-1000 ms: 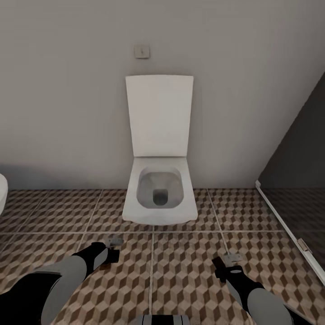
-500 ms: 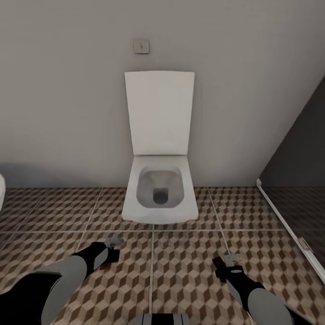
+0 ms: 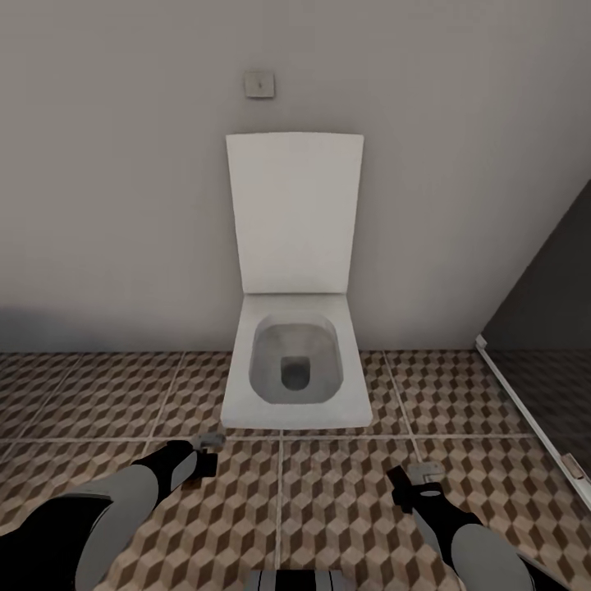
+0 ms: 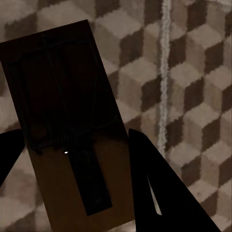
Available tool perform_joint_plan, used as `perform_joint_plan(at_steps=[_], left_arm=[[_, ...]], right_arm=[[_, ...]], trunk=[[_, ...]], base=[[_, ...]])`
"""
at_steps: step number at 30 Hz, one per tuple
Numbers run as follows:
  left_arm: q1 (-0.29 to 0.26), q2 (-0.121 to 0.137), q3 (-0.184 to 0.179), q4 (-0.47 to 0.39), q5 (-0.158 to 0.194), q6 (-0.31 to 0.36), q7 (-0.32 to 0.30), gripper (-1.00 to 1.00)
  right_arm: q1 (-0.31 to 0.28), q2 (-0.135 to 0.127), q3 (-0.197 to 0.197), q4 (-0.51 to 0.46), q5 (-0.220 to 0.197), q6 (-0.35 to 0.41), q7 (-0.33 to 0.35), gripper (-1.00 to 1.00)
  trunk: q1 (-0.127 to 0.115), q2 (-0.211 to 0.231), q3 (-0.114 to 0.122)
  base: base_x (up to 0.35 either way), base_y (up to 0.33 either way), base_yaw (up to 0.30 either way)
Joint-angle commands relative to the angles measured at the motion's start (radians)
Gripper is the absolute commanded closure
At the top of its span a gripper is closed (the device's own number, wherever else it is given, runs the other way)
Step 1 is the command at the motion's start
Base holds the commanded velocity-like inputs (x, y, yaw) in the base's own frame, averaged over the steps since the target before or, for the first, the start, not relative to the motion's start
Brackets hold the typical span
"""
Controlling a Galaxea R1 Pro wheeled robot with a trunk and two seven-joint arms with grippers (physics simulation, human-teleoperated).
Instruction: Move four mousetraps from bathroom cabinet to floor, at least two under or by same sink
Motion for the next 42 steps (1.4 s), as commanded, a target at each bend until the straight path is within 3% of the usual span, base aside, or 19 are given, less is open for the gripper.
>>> perform_joint_plan(at_steps=[1,12,32,42], left_arm=[[0.0,0.0,-0.007,-0.001,0.007,0.004,0.002,1.0],[0.0,0.0,-0.007,-0.001,0.008,0.004,0.003,1.0],[0.0,0.0,-0.007,-0.001,0.005,0.004,0.004,1.0],[0.0,0.0,-0.007,-0.001,0.006,0.004,0.004,1.0]], right_arm=[[-0.001,0.0,-0.003,0.0,0.008,0.004,-0.007,1.0],[-0.001,0.003,-0.003,0.0,0.008,0.007,-0.01,1.0],[-0.001,0.001,-0.004,0.0,0.008,0.009,-0.009,1.0],[-0.001,0.0,-0.005,0.0,0.008,0.01,-0.008,1.0]], trunk=[[0.0,0.0,-0.001],[0.0,0.0,-0.002],[0.0,0.0,-0.032],[0.0,0.0,-0.035]], base=[[0.02,0.002,0.0],[0.004,0.0,0.0],[0.0,0.0,0.0],[0.0,0.0,0.0]])
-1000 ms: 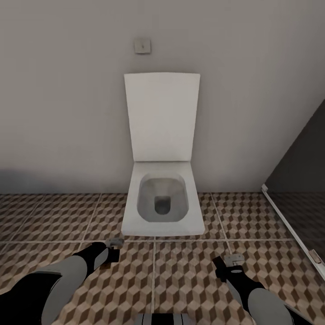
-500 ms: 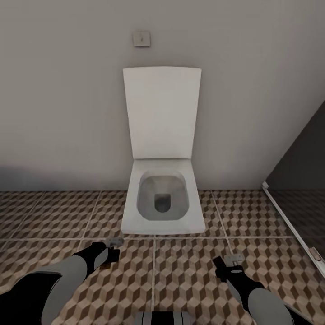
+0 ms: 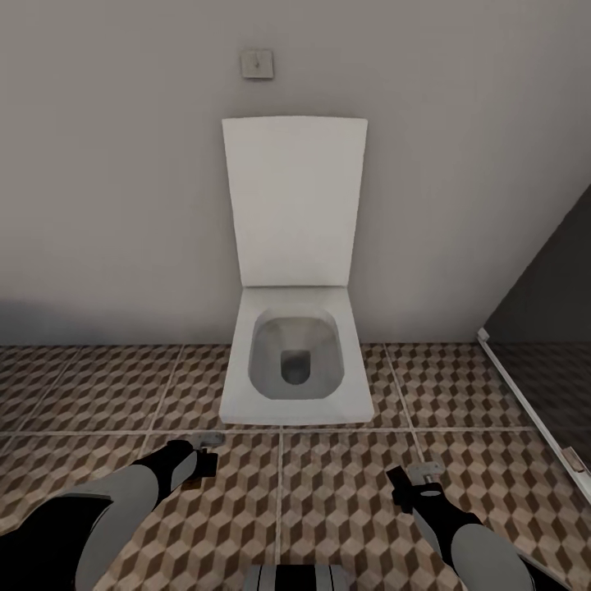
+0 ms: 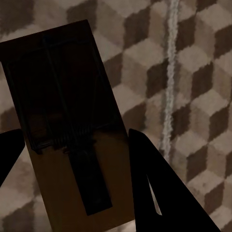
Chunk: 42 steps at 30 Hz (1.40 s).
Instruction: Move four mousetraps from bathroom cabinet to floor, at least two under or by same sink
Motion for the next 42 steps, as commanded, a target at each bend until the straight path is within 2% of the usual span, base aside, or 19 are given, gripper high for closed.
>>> perform_joint_plan(at_steps=[1,35,42], left_arm=[[0.0,0.0,-0.007,-0.001,0.007,0.004,0.002,1.0],[0.0,-0.001,-0.007,-0.004,0.001,0.004,0.002,1.0],[0.0,-0.001,-0.008,-0.014,0.002,0.025,0.0,1.0]], right_arm=[[-0.001,0.0,-0.003,0.0,0.008,0.004,-0.007,1.0],[-0.001,0.002,-0.001,0.0,0.01,-0.007,-0.002,1.0],[-0.001,0.004,0.0,-0.003,0.009,0.027,-0.012,1.0]], trunk=[[0.0,0.0,-0.001],[0.0,0.0,-0.001],[0.0,0.0,-0.001]], base=[[0.0,0.0,0.0],[0.0,0.0,0.0],[0.0,0.0,0.0]])
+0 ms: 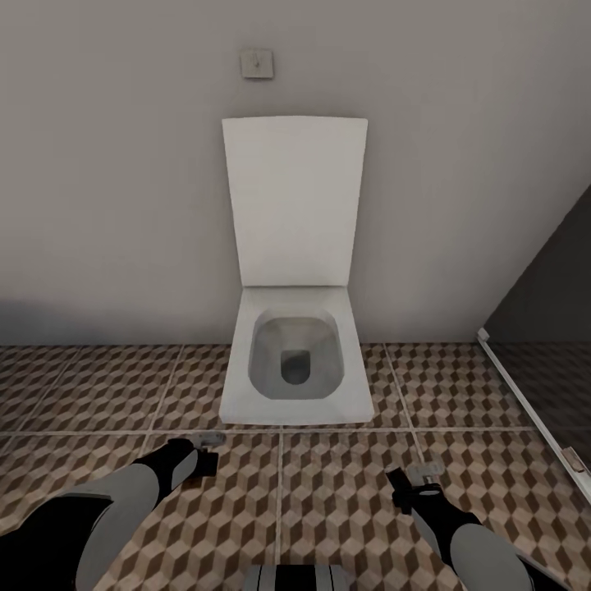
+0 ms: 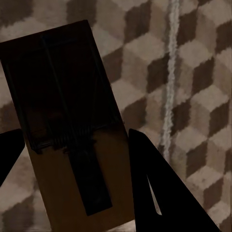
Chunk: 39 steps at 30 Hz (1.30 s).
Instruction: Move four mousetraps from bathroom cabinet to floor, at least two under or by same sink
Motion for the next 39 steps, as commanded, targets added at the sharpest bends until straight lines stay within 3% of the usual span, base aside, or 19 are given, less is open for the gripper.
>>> perform_joint_plan(at_steps=[1,8,14,25,30,39], left_arm=[[0.0,0.0,-0.007,-0.003,0.007,0.014,-0.001,1.0],[0.0,0.004,-0.006,-0.008,0.008,0.057,-0.006,1.0],[0.0,0.007,-0.006,-0.01,0.009,0.063,-0.008,1.0],[0.0,0.008,-0.004,-0.01,0.007,0.058,-0.008,1.0],[0.0,0.009,-0.006,-0.01,0.007,0.048,-0.008,1.0],[0.0,0.006,-0.011,-0.009,-0.002,-0.016,-0.006,1.0]], right_arm=[[0.0,0.001,-0.003,-0.001,0.008,0.033,-0.007,1.0],[0.003,0.025,-0.004,-0.054,0.007,0.16,-0.007,1.0],[0.002,0.043,-0.004,-0.082,0.006,0.215,-0.007,1.0],[0.002,0.05,-0.007,-0.087,0.005,0.219,-0.007,1.0],[0.002,0.05,-0.006,-0.087,-0.016,0.217,-0.007,1.0],[0.002,0.05,-0.006,-0.087,-0.026,0.215,-0.007,1.0]], trunk=[[0.0,0.0,-0.001],[0.0,0.0,-0.001],[0.0,0.0,-0.001],[0.0,0.0,-0.001],[0.0,0.0,-0.001],[0.0,0.0,-0.001]], base=[[0.0,0.0,0.0],[0.0,0.0,0.0],[0.0,0.0,0.0],[0.0,0.0,0.0],[0.0,0.0,0.0],[0.0,0.0,0.0]])
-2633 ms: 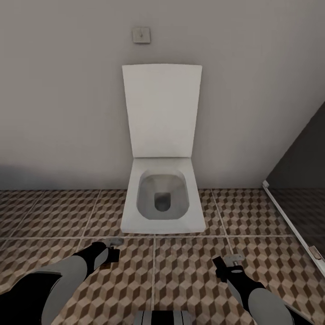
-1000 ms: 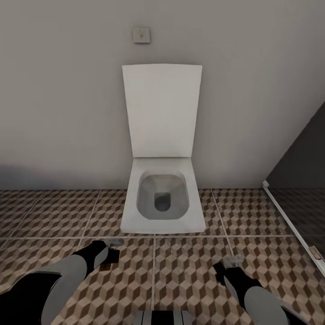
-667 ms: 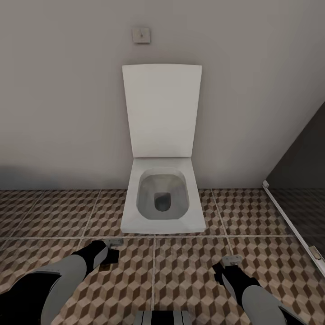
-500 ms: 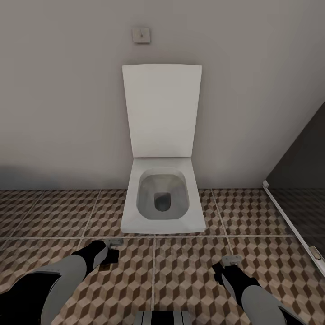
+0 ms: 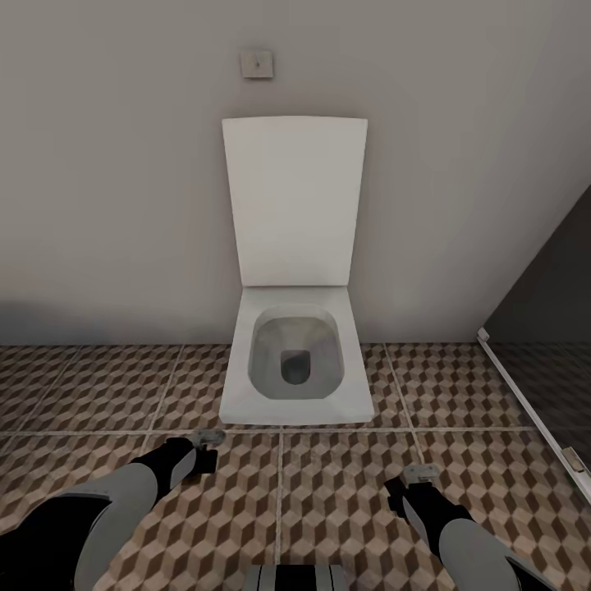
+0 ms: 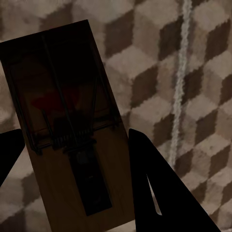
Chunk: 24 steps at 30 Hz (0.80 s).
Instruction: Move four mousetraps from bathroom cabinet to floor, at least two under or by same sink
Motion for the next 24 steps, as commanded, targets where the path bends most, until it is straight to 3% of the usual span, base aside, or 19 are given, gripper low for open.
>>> perform_joint_plan(at_steps=[1,7,16,24], left_arm=[[0.0,0.0,-0.007,-0.002,0.005,0.004,0.002,1.0],[0.0,-0.003,-0.008,-0.002,0.003,0.0,0.007,1.0],[0.0,-0.001,-0.007,-0.002,0.011,0.001,0.011,1.0],[0.0,-0.004,-0.008,-0.002,0.007,0.0,0.011,1.0]], right_arm=[[0.0,0.001,-0.001,-0.001,0.003,0.005,-0.007,1.0],[0.0,0.001,-0.001,-0.001,0.003,0.005,-0.007,1.0],[0.0,0.001,0.0,-0.001,0.003,0.005,-0.007,1.0],[0.0,0.0,0.0,-0.001,0.003,0.004,-0.007,1.0]], trunk=[[0.0,0.0,-0.001],[0.0,0.0,-0.001],[0.0,0.0,-0.001],[0.0,0.0,-0.001]], base=[[0.0,0.0,0.0],[0.023,0.0,0.0],[0.232,0.0,0.0],[0.052,0.0,0.0]])
